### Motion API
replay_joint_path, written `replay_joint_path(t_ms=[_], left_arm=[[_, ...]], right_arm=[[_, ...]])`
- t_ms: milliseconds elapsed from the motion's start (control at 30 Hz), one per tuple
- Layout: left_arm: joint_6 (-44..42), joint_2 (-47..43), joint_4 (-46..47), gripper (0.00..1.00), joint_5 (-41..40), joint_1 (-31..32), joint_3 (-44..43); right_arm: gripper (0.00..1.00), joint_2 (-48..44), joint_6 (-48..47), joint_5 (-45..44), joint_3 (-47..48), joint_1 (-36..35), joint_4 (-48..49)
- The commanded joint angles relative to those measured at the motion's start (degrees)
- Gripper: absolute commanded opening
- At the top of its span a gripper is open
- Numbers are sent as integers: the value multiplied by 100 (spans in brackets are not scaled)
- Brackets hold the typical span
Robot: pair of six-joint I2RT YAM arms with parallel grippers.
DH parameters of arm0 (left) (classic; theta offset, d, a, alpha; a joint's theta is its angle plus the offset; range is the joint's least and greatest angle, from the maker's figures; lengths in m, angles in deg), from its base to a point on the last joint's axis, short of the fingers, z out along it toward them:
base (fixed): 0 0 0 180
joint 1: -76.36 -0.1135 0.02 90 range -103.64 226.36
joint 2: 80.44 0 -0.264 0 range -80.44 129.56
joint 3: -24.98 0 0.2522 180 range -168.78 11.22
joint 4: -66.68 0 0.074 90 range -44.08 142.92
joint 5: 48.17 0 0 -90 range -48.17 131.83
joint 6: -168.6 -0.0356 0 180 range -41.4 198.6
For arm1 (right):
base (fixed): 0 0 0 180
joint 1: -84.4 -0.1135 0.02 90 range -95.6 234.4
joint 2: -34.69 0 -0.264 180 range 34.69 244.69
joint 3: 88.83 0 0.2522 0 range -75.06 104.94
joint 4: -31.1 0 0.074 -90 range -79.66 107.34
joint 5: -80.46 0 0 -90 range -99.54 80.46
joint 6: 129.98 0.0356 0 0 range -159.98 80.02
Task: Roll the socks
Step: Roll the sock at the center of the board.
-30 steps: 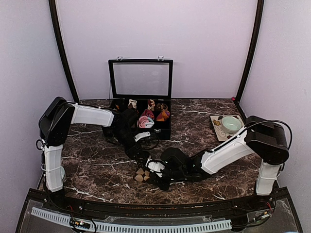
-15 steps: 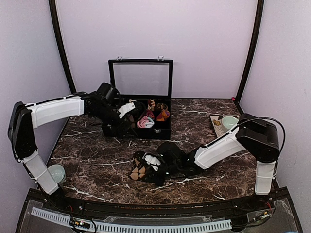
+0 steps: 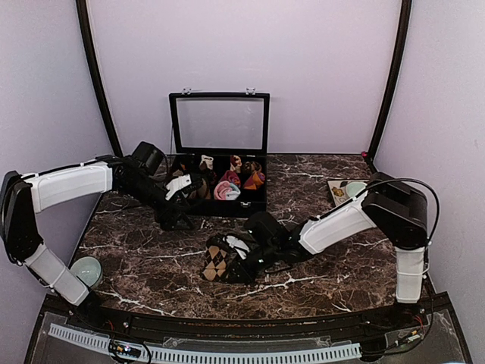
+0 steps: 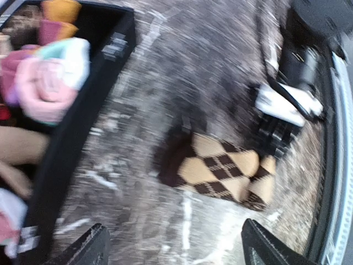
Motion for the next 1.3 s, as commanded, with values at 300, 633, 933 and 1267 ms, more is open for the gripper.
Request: replay_joint_path(t_ms=[300, 633, 933, 1267], left_arm=[[549, 519, 244, 63, 867, 1419, 738], [229, 557, 718, 54, 807, 1621, 1246], [110, 943, 1308, 47, -126, 2230, 1306], [-96, 1712, 914, 5, -699, 2248, 1031]], right_arm=[[0, 781, 443, 190, -482, 226, -2068], [0, 833, 847, 504, -869, 313, -1348], [0, 867, 1008, 676, -844, 382, -1116], [0, 874, 1367, 800, -857, 413, -646]])
